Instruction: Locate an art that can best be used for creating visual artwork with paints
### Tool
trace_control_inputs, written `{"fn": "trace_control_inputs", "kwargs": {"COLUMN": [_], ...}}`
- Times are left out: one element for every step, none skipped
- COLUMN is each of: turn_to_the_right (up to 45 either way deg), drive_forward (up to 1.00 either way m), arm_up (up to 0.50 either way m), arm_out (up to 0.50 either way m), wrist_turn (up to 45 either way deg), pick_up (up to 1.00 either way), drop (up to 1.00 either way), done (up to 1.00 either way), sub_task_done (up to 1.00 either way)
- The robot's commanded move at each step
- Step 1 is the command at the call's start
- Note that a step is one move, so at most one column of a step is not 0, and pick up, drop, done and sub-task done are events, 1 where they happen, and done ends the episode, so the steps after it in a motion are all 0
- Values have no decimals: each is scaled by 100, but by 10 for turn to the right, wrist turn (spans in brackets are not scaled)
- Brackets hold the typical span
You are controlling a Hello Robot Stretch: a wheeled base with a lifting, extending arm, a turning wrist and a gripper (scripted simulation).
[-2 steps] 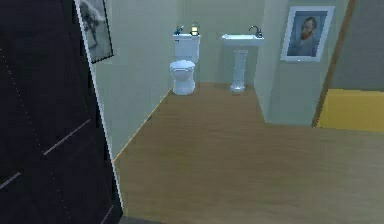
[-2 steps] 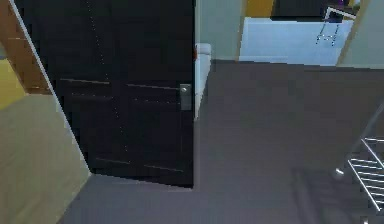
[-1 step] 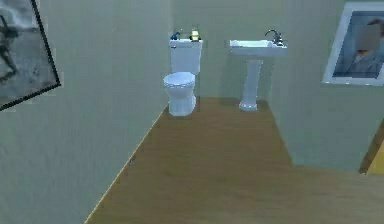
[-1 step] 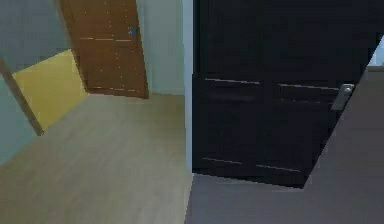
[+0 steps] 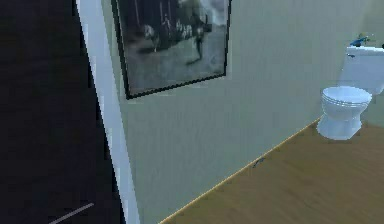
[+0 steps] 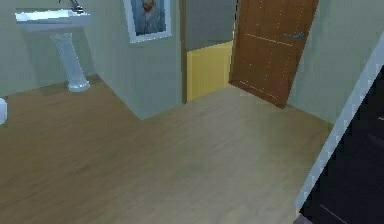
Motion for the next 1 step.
{"fn": "trace_control_inputs", "kwargs": {"turn_to_the_right": [0], "drive_forward": [0], "arm_up": [0], "arm_out": [0], "wrist_turn": [0], "pick_up": [0], "drop": [0], "done": [100], "sub_task_done": [0]}}
